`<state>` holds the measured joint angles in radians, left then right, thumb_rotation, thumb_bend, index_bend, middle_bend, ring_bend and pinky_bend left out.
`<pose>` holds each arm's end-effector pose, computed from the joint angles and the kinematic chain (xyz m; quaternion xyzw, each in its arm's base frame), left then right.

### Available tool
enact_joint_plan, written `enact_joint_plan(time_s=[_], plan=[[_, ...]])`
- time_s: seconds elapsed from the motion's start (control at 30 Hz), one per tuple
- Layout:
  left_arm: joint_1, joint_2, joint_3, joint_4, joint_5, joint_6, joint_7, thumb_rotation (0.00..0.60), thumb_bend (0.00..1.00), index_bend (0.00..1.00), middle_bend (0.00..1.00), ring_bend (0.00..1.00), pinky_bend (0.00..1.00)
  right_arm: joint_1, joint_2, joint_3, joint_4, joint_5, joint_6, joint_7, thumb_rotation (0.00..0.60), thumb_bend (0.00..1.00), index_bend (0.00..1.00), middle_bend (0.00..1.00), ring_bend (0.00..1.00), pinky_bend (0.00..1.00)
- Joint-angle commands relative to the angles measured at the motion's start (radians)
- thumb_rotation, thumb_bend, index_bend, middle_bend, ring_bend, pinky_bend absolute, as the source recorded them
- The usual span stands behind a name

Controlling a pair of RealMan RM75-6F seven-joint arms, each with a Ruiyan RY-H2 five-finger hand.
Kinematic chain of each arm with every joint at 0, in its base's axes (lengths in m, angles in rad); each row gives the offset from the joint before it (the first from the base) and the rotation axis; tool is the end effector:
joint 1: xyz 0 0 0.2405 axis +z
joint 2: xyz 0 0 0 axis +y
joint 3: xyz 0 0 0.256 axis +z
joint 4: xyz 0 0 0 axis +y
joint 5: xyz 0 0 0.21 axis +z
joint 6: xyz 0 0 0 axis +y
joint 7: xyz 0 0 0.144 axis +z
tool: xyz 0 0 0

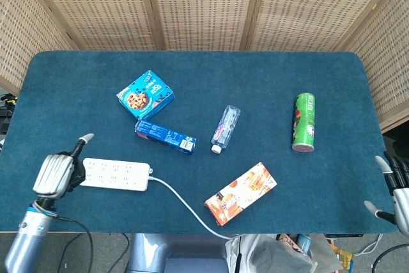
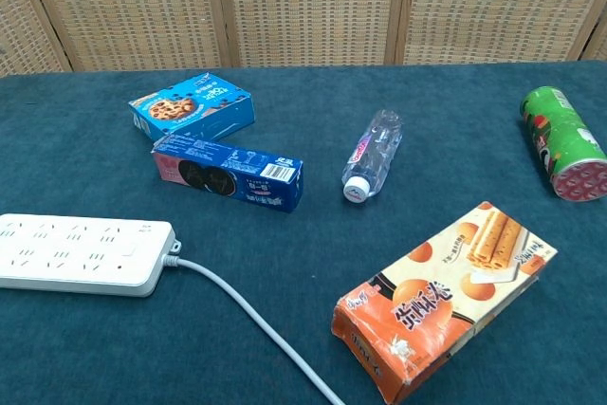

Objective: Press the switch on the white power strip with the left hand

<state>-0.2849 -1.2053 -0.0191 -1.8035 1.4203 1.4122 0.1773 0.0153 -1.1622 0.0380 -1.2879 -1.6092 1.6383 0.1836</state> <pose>-0.2376 0.2207 0.1067 -0.6295 -0.4043 -0.4239 0.5105 -0.3538 -0.1563 0.1896 0.6078 -0.3154 0.4005 0.6089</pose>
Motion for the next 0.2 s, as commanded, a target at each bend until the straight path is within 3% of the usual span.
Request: enact_joint_plan(time_s=[0.03,0.2], plan=[[0.105,0.059,0.037,0.027,0.012,0.105,0.004,0.600,0.00,0.00,0.00,0.00,0.00,-0.002,0.001,0.000,0.001,-0.001,0.004,0.004,0.600,0.00,0.00,0.00,0.00,0.00],[0.135,0.050,0.045,0.096,0.035,0.130,-0.032,0.600,0.00,0.00,0.00,0.00,0.00,-0.007,-0.001,0.001,0.007,-0.001,0.015,0.006,0.600,0.00,0.00,0.00,0.00,0.00]])
